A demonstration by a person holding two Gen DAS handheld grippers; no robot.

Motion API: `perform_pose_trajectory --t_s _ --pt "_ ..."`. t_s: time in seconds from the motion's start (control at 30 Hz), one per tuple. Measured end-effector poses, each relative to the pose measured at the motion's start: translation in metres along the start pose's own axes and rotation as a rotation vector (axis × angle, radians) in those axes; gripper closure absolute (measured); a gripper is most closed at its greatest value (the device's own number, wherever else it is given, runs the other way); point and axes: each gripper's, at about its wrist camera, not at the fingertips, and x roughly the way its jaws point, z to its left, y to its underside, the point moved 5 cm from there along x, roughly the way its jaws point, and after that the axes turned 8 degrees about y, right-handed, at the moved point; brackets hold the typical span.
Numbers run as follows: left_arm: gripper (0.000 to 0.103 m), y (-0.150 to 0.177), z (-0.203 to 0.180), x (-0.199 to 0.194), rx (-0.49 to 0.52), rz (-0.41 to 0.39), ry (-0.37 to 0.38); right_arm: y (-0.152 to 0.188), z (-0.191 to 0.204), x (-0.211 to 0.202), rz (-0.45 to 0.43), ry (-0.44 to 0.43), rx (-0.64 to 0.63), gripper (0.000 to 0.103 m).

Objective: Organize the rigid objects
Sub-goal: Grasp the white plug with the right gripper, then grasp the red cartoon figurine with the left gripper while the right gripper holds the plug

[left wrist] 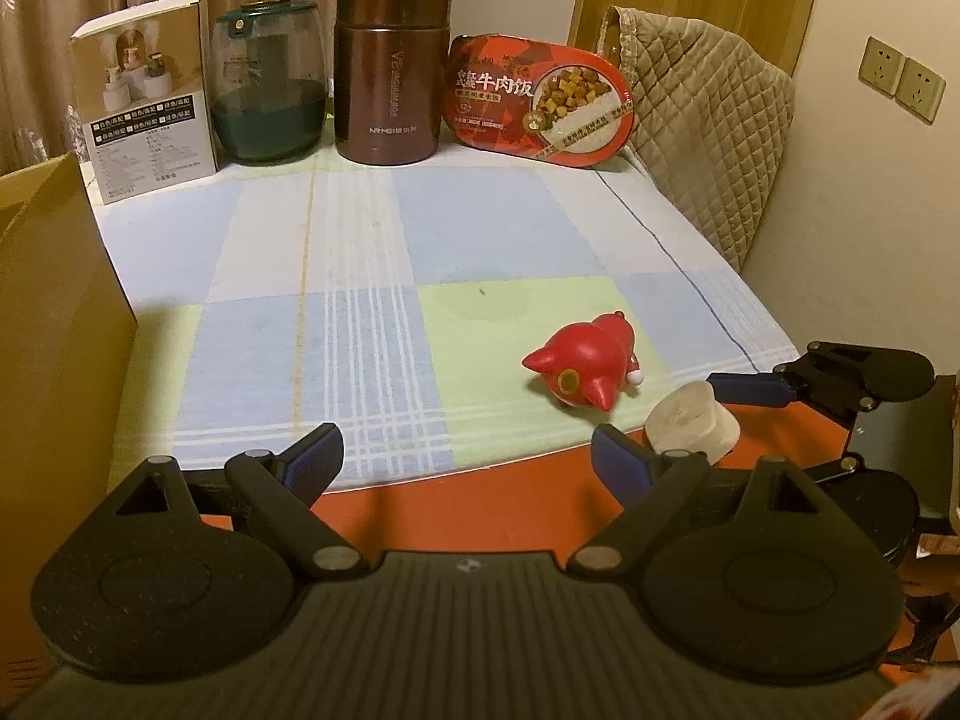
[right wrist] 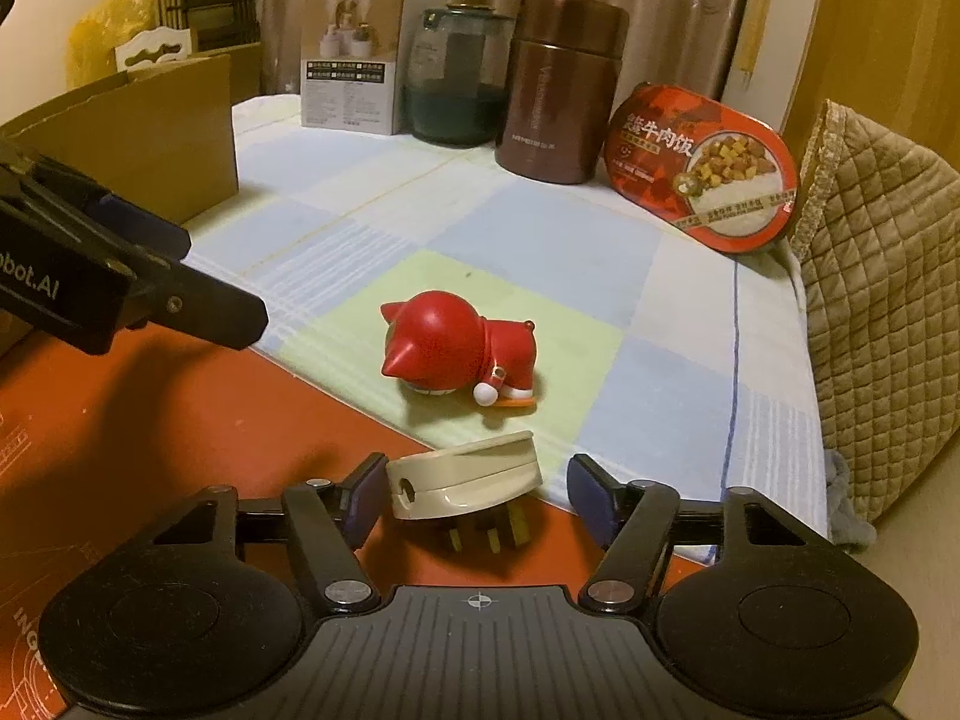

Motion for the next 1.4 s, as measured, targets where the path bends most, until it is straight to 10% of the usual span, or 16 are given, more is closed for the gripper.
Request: perform_pose_trajectory --t_s 0.67,1.03,1.4 --pt "0.017 -0.018 -0.033 0.046 0.209 0.002 0.092 0.007 -0.043 -0.021 0.002 0.096 0.207 0.052" --pt "0.036 -0.017 -0.054 0.081 0.519 0.037 0.144 0.014 -0.058 -0.026 0.024 0.115 0.288 0.052" --pt "0.061 -0.011 -0.058 0.084 0.531 0.07 0.136 0.015 -0.052 -0.025 0.028 0.109 0.325 0.052"
